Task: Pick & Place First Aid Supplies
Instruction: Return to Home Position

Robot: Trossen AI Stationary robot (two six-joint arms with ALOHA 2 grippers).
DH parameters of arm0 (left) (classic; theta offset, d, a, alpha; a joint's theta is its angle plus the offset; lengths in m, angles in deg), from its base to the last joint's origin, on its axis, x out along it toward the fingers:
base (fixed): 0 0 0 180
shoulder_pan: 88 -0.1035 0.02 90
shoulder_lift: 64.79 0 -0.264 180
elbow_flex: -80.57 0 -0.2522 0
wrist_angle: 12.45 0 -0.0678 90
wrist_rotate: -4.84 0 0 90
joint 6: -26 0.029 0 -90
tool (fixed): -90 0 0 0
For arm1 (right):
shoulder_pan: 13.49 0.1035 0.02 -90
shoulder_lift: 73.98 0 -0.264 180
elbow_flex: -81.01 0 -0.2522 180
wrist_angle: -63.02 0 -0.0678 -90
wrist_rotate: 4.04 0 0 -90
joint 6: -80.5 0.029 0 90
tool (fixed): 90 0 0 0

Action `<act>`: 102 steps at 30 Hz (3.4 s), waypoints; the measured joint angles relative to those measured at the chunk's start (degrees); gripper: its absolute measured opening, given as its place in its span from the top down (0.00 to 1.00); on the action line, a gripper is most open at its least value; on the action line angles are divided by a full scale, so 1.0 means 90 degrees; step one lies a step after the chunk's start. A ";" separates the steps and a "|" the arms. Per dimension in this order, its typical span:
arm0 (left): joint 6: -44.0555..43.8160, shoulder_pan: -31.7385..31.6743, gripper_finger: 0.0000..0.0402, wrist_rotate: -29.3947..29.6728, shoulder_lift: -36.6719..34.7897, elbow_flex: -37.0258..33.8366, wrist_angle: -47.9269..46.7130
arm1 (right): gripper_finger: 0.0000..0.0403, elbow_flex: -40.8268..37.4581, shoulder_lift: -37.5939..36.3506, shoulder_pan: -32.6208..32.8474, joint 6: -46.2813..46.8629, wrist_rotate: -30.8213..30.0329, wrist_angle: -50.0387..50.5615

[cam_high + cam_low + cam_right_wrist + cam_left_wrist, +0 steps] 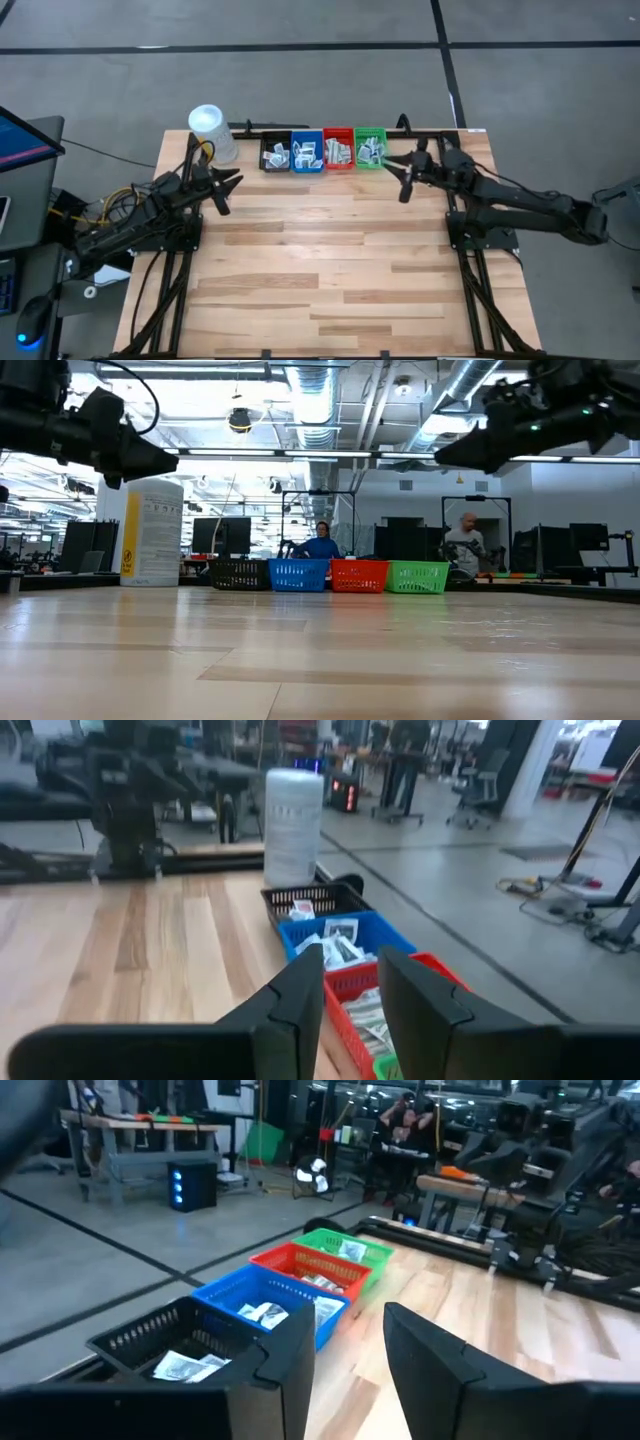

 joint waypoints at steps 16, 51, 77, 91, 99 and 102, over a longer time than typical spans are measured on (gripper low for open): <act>0.0530 -0.0019 0.70 0.0327 -0.0132 -0.0605 0.0699 | 0.77 -0.1776 -0.1741 -0.0414 0.0032 -0.0009 -0.1067; -0.0152 -0.0097 0.70 -0.0853 0.0019 -0.0593 0.1318 | 0.77 -0.2081 -0.1848 -0.1190 0.0430 0.0017 0.0062; -0.0154 -0.0097 0.70 -0.0831 0.0019 -0.0593 0.1336 | 0.77 -0.2088 -0.1848 -0.1190 0.0427 0.0017 0.0055; -0.0154 -0.0097 0.70 -0.0833 0.0019 -0.0596 0.1336 | 0.77 -0.2088 -0.1848 -0.1190 0.0425 0.0017 0.0052; -0.0154 -0.0097 0.70 -0.0833 0.0019 -0.0596 0.1336 | 0.77 -0.2088 -0.1848 -0.1190 0.0425 0.0017 0.0052; -0.0154 -0.0097 0.70 -0.0833 0.0019 -0.0596 0.1336 | 0.77 -0.2091 -0.1848 -0.1190 0.0425 0.0017 0.0052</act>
